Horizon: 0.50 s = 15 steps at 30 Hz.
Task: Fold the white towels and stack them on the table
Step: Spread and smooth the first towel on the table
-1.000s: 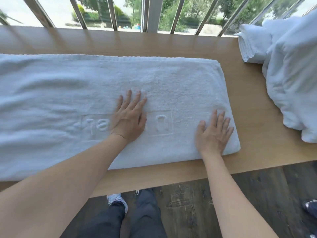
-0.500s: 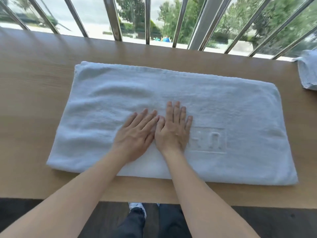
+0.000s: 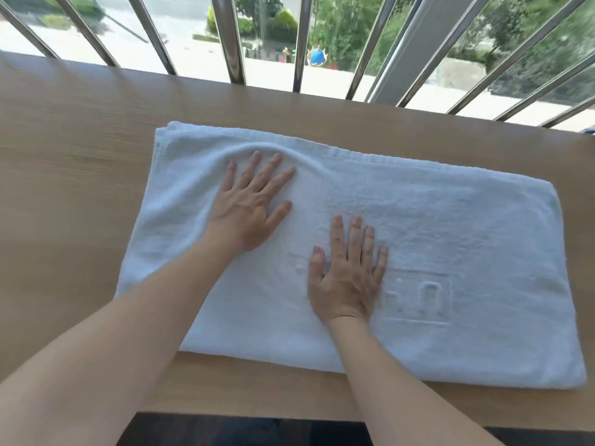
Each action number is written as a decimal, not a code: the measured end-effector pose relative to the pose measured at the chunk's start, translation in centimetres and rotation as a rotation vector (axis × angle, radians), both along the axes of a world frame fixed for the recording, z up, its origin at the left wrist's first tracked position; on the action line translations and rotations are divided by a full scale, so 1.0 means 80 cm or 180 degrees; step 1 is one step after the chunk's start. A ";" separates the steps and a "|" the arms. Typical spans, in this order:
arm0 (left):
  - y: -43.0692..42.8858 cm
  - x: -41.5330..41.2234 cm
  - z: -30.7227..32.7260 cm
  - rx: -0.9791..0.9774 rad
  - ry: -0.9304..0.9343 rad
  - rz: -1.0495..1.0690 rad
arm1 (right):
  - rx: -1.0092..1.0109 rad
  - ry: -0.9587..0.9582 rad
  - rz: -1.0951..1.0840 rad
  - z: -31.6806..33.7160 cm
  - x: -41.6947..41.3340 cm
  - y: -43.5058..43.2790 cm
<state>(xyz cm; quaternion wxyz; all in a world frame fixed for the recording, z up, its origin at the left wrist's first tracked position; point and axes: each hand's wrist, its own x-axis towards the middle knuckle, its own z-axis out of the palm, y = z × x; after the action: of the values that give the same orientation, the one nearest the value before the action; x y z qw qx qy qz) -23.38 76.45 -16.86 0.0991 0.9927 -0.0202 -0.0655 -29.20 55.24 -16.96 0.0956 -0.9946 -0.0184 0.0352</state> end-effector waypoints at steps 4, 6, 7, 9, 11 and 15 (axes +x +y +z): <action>0.019 0.028 -0.001 0.0023 0.0013 0.0150 | 0.0026 -0.0051 0.0020 -0.001 0.003 0.001; 0.019 0.033 0.000 0.0072 -0.0005 0.0145 | 0.0064 -0.0129 0.0032 -0.001 0.006 0.000; 0.018 0.033 0.001 0.0078 -0.0016 0.0145 | 0.0068 -0.0167 0.0050 -0.001 0.007 0.000; 0.015 0.032 0.004 0.0036 0.0002 0.0185 | 0.0057 -0.0193 0.0098 -0.001 0.009 -0.001; 0.007 0.021 0.007 -0.0054 0.0037 0.0292 | 0.0066 -0.0227 0.0150 -0.001 0.009 -0.001; -0.029 -0.053 0.007 -0.0260 -0.0034 0.0199 | 0.0011 -0.0299 0.0250 -0.003 0.011 -0.001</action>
<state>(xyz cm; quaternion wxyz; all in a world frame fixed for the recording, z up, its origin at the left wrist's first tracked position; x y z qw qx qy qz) -27.61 74.12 -16.26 0.1415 0.9883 0.0077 -0.0562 -28.33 55.12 -17.17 0.0948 -0.9935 -0.0620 -0.0079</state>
